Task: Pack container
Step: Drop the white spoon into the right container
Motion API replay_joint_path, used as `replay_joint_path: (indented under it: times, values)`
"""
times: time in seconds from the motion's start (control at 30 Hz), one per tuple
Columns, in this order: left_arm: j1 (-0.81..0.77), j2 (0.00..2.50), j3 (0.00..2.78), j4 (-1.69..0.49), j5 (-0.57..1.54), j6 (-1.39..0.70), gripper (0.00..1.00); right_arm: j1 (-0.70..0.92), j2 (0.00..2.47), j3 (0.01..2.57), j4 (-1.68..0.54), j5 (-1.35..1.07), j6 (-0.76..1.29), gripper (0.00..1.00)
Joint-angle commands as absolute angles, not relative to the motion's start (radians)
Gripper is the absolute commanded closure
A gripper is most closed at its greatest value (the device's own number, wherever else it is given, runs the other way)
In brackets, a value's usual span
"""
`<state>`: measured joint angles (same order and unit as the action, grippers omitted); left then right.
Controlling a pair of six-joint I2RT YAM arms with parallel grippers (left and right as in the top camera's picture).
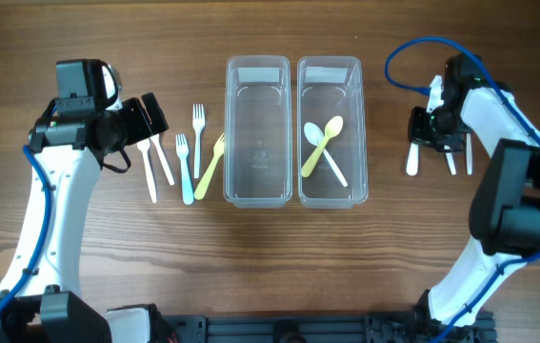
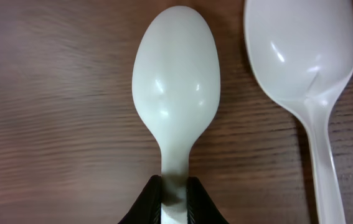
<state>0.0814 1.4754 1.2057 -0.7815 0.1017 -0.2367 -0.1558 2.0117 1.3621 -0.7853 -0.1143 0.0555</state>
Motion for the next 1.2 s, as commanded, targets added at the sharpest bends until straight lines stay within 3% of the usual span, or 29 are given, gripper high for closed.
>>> replay_joint_path:
  times: [0.0, 0.33, 0.57, 0.73, 0.8, 0.9, 1.17]
  values:
    - [0.088, 1.476, 1.225, -0.779, 0.099, -0.213, 0.0, -0.135, 1.852, 1.403, -0.783, -0.22, 0.082, 0.87]
    - [0.088, 1.476, 1.225, -0.779, 0.099, -0.213, 0.0, 0.056, 1.573, 1.402, -0.798, -0.319, 0.187, 0.9]
    - [0.088, 1.476, 1.225, -0.779, 0.099, -0.213, 0.0, 0.292, 1.667, 1.356, -0.753, -0.169, 0.329, 0.91]
    - [0.088, 1.476, 1.225, -0.779, 0.099, -0.213, 0.0, 0.36, 1.816, 1.336, -0.691, -0.105, 0.373, 0.91]
    - [0.088, 1.476, 1.225, -0.779, 0.099, -0.213, 0.0, 0.362, 1.861, 1.336, -0.656, -0.11, 0.366, 0.84]
    - [0.088, 1.476, 1.225, -0.779, 0.099, -0.213, 0.0, 0.361, 1.851, 1.345, -0.636, -0.111, 0.31, 0.53]
    - [0.088, 1.476, 1.225, -0.779, 0.099, -0.213, 0.0, 0.305, 1.628, 1.416, -0.646, 0.024, 0.208, 0.31]
